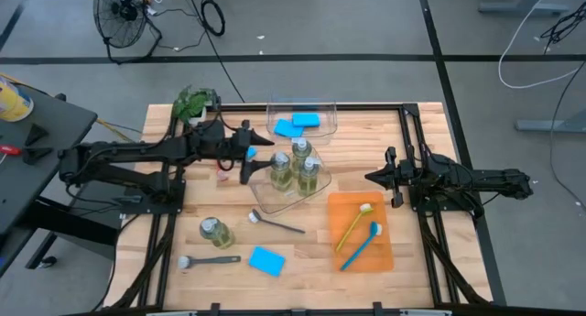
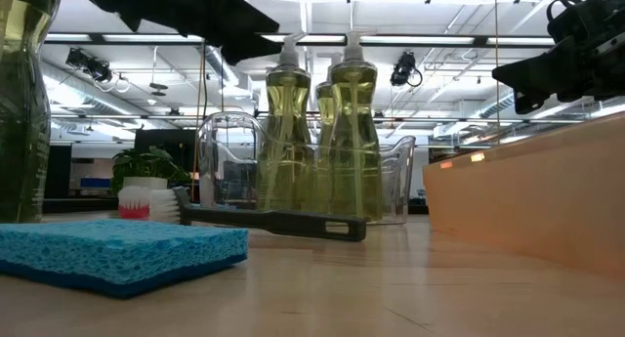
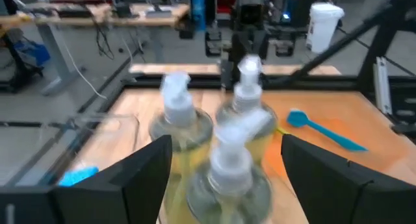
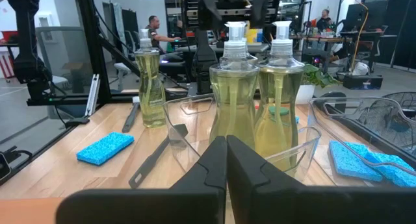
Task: Pick & Place Kitchen Sink Supplies
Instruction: Put the green dish soap into the bottom transparent bin
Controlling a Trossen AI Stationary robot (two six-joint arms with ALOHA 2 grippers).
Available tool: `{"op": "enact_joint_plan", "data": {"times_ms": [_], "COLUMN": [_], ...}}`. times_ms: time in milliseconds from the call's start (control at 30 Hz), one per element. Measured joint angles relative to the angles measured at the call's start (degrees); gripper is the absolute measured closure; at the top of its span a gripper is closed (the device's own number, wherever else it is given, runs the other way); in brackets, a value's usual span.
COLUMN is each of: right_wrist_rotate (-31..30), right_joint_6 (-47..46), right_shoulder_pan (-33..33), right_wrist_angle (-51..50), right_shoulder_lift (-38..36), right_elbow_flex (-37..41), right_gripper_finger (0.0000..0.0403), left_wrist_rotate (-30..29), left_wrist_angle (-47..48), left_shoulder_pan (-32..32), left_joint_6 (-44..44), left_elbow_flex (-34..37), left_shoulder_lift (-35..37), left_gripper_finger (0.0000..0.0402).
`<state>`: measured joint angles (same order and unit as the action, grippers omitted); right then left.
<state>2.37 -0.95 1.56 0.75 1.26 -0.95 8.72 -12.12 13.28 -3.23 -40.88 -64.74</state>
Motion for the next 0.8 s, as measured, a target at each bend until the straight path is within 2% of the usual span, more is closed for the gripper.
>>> {"op": "enact_joint_plan", "data": {"times_ms": [300, 567, 800], "right_wrist_rotate": [0.01, 0.0, 0.01], "right_joint_6": [0.0, -0.01, -0.01], "right_shoulder_pan": [0.0, 0.0, 0.0], "right_wrist_angle": [-0.01, 0.0, -0.01], "right_shoulder_lift": [0.01, 0.01, 0.0], "right_elbow_flex": [0.0, 0.0, 0.0], "right_gripper_finger": [0.0396, 0.0396, 0.0396], "left_wrist_rotate": [6.65, 9.61, 16.15], "left_wrist_angle": [9.73, 16.6, 25.02], "left_shoulder_pan": [-1.8, -9.76, -16.0], "left_joint_6": [3.04, 4.12, 8.33], "left_elbow_flex": [0.04, 0.02, 0.02], "left_shoulder_lift": [8.03, 15.58, 20.44], "left_gripper_finger": [0.0106, 0.0106, 0.0106]}}
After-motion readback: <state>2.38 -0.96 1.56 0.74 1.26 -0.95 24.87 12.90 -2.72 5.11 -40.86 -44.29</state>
